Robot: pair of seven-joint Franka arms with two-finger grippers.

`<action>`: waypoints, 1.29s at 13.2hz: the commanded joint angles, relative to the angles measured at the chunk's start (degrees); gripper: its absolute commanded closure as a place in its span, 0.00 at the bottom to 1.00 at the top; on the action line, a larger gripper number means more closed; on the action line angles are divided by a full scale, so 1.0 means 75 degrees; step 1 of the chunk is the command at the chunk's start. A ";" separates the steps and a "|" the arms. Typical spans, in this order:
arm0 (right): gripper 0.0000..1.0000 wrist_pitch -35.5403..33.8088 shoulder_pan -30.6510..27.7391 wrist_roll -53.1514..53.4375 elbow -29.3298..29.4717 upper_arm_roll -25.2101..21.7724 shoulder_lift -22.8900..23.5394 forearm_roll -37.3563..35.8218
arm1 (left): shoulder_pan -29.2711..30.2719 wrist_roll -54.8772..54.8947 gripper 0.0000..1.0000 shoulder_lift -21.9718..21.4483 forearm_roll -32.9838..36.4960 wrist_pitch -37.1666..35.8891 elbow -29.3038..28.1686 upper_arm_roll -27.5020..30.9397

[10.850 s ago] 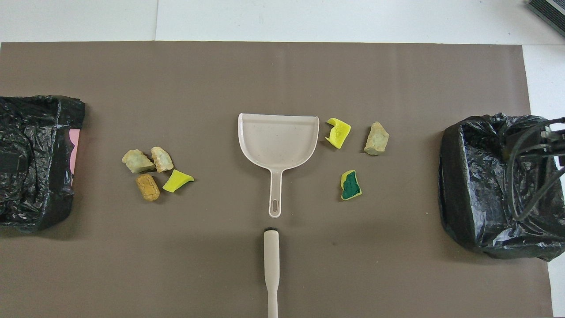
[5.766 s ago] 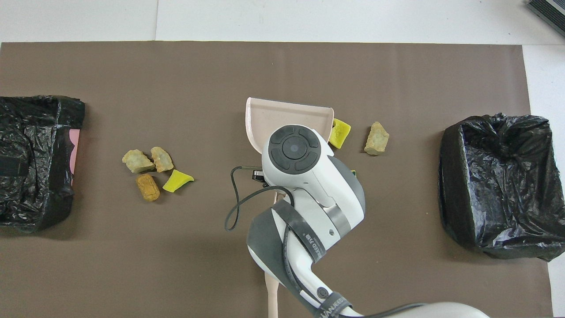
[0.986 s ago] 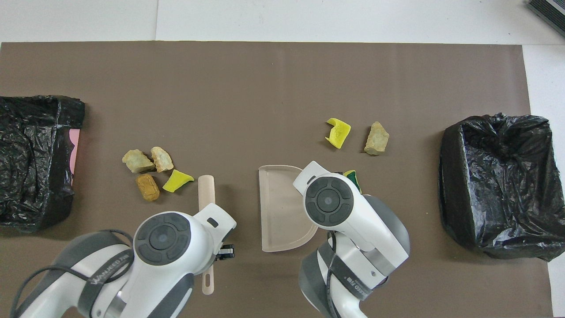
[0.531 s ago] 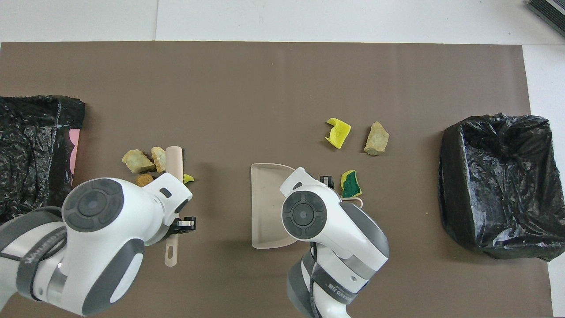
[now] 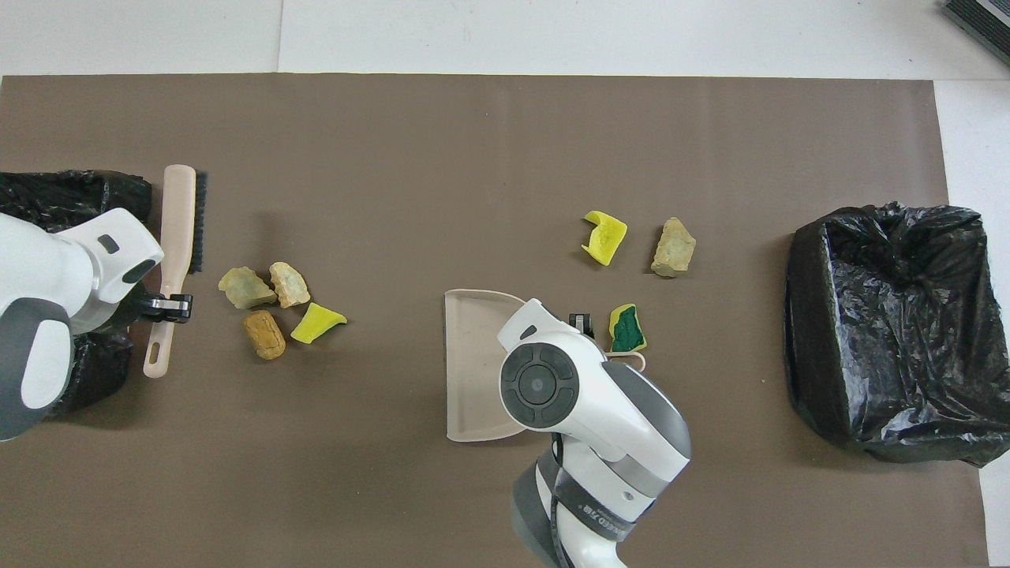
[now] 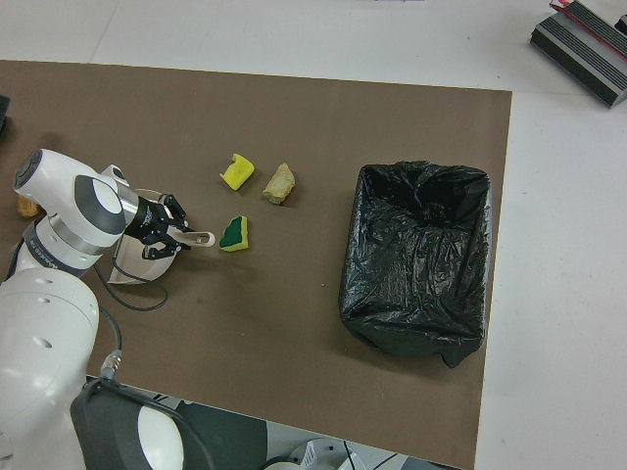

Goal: Sweep and dump trash in bin
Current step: 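Move the brush with the left gripper behind the tan debris pile, then sweep the debris with the left gripper's brush into the dustpan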

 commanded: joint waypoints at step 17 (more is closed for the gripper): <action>1.00 0.0053 -0.0143 -0.0435 0.0064 0.0024 0.0230 0.0349 | -0.1804 -0.1394 1.00 -0.0753 -0.0371 0.0309 -0.2275 -0.0191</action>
